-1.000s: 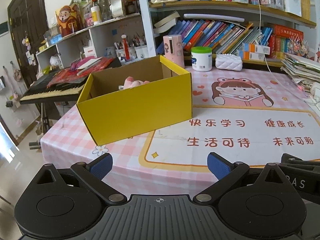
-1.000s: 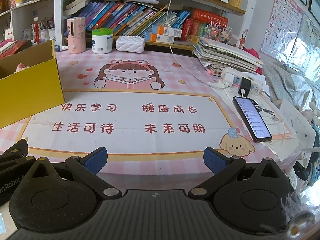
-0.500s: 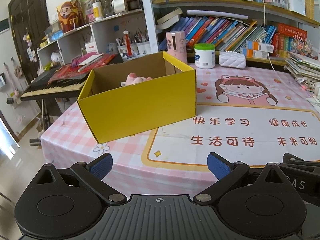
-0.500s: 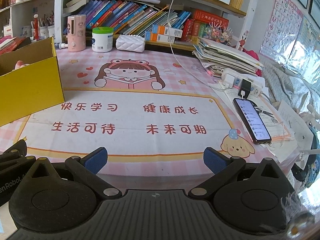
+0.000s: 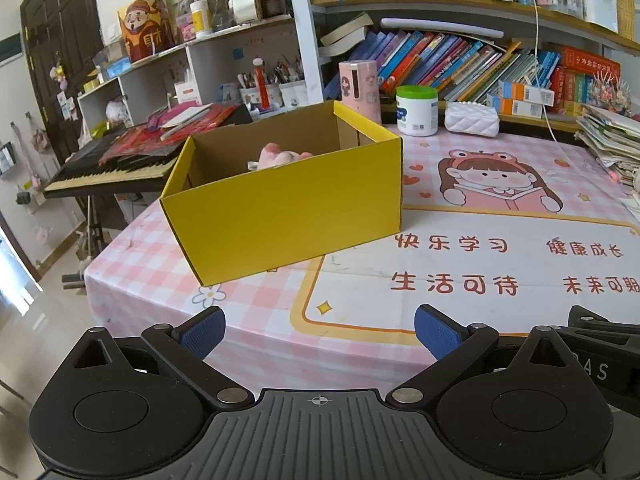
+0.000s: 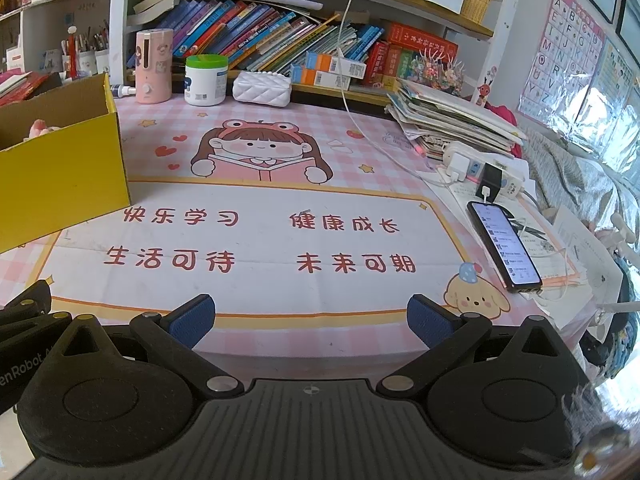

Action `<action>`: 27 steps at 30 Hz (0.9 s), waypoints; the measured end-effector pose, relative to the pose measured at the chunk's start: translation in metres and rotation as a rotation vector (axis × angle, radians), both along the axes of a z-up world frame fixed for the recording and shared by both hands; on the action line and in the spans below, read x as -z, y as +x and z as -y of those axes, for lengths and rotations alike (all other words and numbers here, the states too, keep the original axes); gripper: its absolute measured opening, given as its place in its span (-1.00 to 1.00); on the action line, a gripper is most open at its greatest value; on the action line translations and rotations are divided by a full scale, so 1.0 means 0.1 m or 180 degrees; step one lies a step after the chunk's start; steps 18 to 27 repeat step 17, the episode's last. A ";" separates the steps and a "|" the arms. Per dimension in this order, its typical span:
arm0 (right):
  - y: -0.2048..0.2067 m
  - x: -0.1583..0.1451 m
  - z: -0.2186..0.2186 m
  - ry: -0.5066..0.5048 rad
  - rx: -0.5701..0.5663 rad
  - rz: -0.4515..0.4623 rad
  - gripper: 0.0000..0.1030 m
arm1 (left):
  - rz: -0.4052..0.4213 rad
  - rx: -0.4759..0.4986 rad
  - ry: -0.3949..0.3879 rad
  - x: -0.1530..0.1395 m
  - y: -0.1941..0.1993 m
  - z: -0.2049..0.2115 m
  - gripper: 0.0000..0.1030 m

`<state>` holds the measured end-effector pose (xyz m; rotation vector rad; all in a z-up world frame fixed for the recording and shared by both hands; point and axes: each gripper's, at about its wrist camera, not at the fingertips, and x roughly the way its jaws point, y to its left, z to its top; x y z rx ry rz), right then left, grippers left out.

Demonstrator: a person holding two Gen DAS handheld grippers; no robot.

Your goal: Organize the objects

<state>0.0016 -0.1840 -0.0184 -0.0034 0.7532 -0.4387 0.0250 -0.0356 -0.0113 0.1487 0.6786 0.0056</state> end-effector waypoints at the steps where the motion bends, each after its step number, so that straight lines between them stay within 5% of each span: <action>1: 0.00 0.00 0.00 0.0000 0.0000 -0.0001 1.00 | 0.0000 0.0000 -0.0001 0.00 0.00 0.00 0.98; 27: 0.02 0.00 -0.01 -0.0016 0.0002 -0.0007 1.00 | 0.0009 0.0008 -0.0029 0.01 0.01 -0.03 0.97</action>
